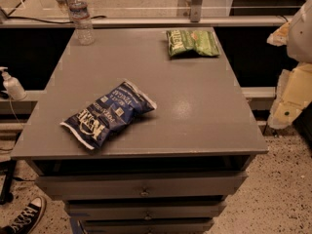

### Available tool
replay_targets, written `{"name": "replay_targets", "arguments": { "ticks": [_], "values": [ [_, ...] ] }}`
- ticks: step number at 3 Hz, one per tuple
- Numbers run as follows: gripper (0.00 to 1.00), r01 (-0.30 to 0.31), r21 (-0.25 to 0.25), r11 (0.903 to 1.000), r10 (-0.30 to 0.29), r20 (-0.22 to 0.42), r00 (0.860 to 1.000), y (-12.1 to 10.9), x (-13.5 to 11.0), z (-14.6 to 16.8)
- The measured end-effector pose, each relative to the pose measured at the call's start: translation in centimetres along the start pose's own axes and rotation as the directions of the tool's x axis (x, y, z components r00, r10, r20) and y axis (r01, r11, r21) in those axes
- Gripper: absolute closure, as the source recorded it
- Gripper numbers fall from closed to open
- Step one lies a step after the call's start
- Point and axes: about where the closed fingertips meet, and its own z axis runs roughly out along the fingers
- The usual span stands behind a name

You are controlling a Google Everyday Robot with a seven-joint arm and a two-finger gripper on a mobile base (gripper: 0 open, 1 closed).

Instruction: Move blue chip bag near green jalapeno chip bag

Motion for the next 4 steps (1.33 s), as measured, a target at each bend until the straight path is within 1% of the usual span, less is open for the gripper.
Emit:
{"name": "replay_targets", "arguments": {
  "ticks": [1,2,3,4],
  "values": [
    [0.00,0.000,0.000,1.0000,0.000,0.000,1.000,0.0,0.0,0.0],
    [0.00,-0.004,-0.003,1.0000,0.004,0.033,0.999,0.2,-0.5,0.8],
    [0.00,-0.010,-0.018,0.9998,0.013,0.126,0.992,1.3,-2.7,3.3],
    [0.00,0.035,-0.089,0.9954,-0.008,0.296,0.955,4.6,-7.1,8.9]
  ]
}}
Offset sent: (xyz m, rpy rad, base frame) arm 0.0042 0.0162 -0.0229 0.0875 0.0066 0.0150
